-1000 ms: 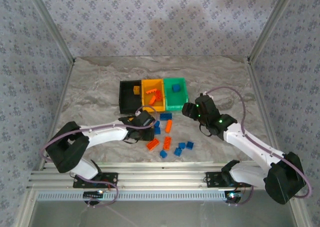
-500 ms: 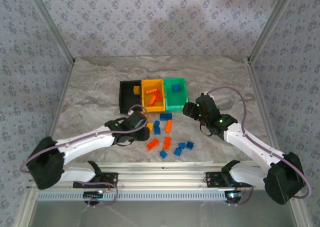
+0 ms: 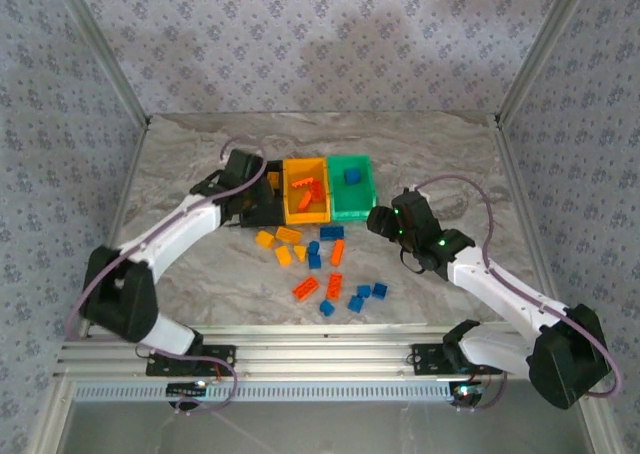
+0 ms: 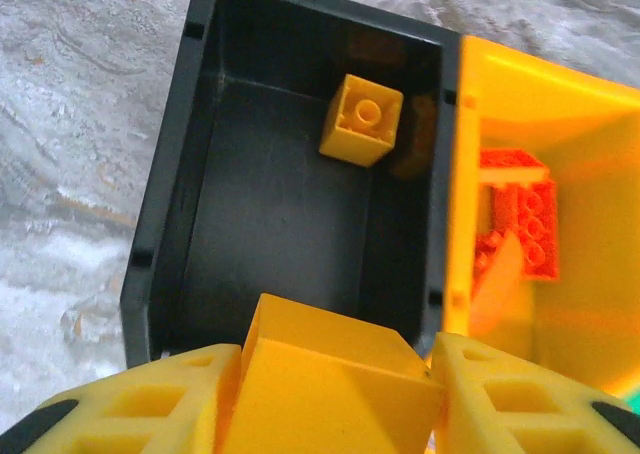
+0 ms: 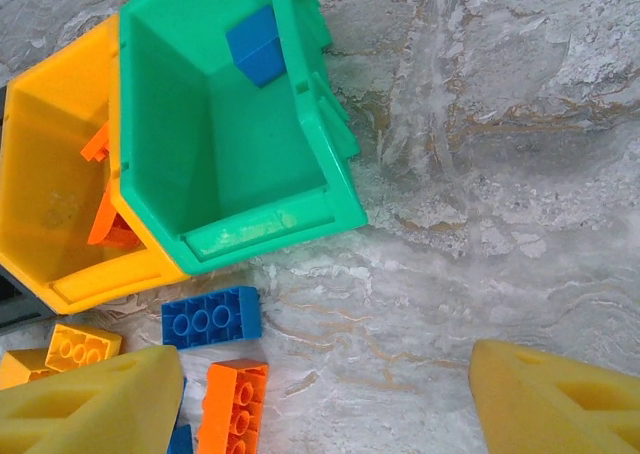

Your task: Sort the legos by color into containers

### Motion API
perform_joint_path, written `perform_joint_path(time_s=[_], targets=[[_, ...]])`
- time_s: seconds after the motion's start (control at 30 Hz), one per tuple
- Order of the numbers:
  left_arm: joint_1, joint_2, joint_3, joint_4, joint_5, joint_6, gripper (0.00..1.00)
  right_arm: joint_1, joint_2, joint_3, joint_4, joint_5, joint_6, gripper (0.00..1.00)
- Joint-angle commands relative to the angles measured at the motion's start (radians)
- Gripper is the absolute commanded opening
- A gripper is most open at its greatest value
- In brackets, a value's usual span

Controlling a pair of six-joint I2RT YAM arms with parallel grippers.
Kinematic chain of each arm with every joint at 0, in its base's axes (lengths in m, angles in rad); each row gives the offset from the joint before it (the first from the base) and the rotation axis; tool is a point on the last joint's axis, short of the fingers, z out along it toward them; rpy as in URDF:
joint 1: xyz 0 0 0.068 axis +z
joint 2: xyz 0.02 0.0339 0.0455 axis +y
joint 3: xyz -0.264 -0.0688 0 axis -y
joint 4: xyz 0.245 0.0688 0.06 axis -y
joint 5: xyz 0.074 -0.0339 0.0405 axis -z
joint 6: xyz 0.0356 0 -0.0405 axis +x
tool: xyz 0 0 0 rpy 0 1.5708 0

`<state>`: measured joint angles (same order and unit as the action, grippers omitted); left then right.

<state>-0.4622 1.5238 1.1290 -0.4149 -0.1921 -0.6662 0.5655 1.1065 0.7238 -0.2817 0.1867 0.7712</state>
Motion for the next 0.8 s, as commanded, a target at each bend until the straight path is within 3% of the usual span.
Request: perform_joint_path(time_s=[0.0,0.13,0.37,0.6,0.7,0.77], targets=[[0.018,0.104,0.115,-0.008,-0.04,0.038,0.43,-0.008,-0.014,-0.015,-0.033,0.004,0.014,0.77],[0.035,0.207,0.22,-0.033,-0.048,0.05,0.47,-0.007,-0.02,-0.027,-0.035,-0.01,0.017,0.78],[0.034,0.251,0.298,-0.069,-0.023,0.051,0.73,-0.009,-0.024,-0.037,-0.058,-0.047,0.024,0.78],[-0.015,0.074,0.241,-0.03,0.067,0.034,0.85,0.007,-0.03,-0.065,-0.078,-0.085,0.037,0.78],[-0.085,-0.05,0.148,0.011,0.086,0.034,0.99,0.035,-0.021,-0.08,-0.103,-0.09,0.037,0.77],[-0.145,-0.128,0.077,0.026,0.086,0.032,1.0,0.057,-0.016,-0.096,-0.126,-0.092,0.042,0.77]])
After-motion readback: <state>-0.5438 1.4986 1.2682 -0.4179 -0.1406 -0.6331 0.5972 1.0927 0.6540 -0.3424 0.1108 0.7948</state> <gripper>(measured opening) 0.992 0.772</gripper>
